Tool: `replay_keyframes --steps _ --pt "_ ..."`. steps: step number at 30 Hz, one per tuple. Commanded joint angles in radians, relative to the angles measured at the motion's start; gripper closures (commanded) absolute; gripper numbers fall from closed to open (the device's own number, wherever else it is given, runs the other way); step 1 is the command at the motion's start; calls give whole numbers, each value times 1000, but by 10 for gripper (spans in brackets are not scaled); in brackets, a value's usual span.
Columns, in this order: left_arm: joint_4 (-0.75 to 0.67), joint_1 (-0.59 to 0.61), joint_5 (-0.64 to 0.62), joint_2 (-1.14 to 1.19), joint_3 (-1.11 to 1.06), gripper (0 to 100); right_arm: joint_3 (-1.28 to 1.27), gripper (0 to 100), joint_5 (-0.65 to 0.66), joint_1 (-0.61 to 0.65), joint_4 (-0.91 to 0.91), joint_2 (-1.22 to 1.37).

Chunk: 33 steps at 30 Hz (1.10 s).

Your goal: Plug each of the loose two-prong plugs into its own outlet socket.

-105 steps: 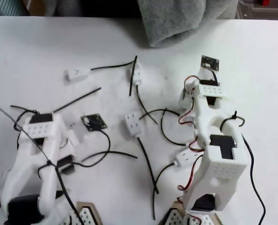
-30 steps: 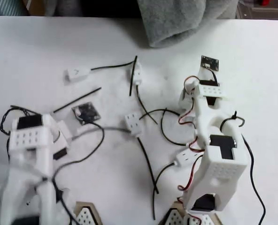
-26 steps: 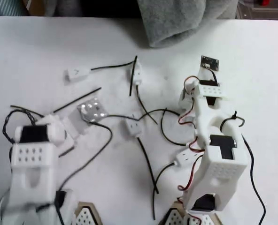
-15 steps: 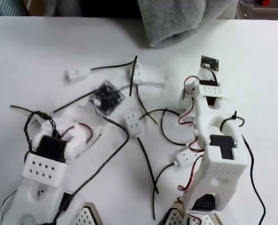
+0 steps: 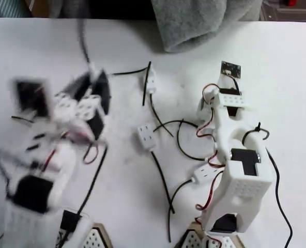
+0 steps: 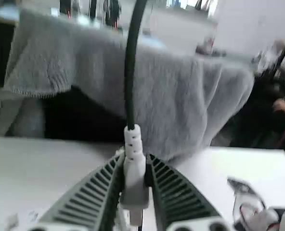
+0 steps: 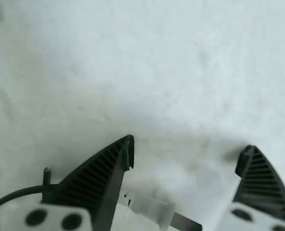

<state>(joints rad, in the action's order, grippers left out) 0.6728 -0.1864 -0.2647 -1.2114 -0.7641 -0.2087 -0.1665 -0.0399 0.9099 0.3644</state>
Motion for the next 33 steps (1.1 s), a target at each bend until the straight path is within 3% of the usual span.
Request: replay_keyframes --steps 1,6,10,14,27,30,33 --pt "-109 97 -48 -205 -69 976 5 658 9 16 -15 -35" --pt "-218 303 -75 -463 -290 976 5 658 9 16 -15 -35" --pt "-269 386 -78 -610 -456 976 5 658 9 16 -15 -35" --pt "-272 398 -143 -607 -552 976 5 658 9 16 -15 -35" --pt "-281 377 -149 -607 -677 976 5 658 9 16 -16 -35" --pt "-333 352 -307 -607 -744 976 5 658 9 16 -16 -35" --pt "-442 348 -671 -607 -802 976 5 658 9 16 -16 -35"
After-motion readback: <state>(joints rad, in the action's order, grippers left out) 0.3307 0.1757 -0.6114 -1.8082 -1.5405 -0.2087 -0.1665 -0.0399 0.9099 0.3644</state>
